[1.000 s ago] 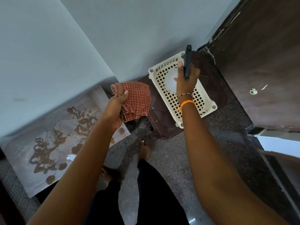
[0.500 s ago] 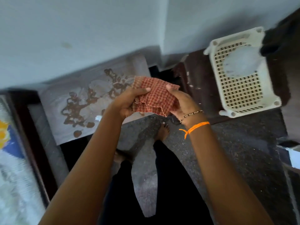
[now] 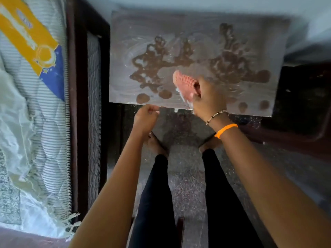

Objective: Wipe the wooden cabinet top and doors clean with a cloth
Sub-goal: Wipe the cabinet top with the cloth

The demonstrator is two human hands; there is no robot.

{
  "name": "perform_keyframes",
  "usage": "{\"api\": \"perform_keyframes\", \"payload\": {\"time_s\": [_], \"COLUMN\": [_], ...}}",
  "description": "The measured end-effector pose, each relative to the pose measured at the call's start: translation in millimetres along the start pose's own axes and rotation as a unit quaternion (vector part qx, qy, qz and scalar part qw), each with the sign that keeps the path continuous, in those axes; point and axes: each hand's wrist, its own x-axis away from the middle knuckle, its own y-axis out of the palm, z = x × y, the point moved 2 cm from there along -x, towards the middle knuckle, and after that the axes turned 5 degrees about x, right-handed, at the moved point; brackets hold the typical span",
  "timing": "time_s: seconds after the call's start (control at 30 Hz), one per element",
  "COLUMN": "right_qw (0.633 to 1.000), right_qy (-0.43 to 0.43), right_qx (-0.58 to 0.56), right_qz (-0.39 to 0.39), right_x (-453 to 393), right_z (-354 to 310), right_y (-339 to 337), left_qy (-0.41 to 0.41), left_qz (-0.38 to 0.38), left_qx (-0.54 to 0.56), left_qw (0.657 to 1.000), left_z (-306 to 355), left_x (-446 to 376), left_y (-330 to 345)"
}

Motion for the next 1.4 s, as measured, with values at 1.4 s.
{"api": "perform_keyframes", "payload": {"time_s": [1.4], "right_qw": [0.926], "right_qy": [-0.144], "right_qx": [0.346], "right_qz": [0.034], "right_x": [-73], "right_z": [-28], "right_y": [204], "left_qy": [0.154], "left_qz": [0.152], "left_qx": [-0.080], "left_qw": [0.973], "left_z": [-88], "left_x": [-120], "left_y": [-100]}}
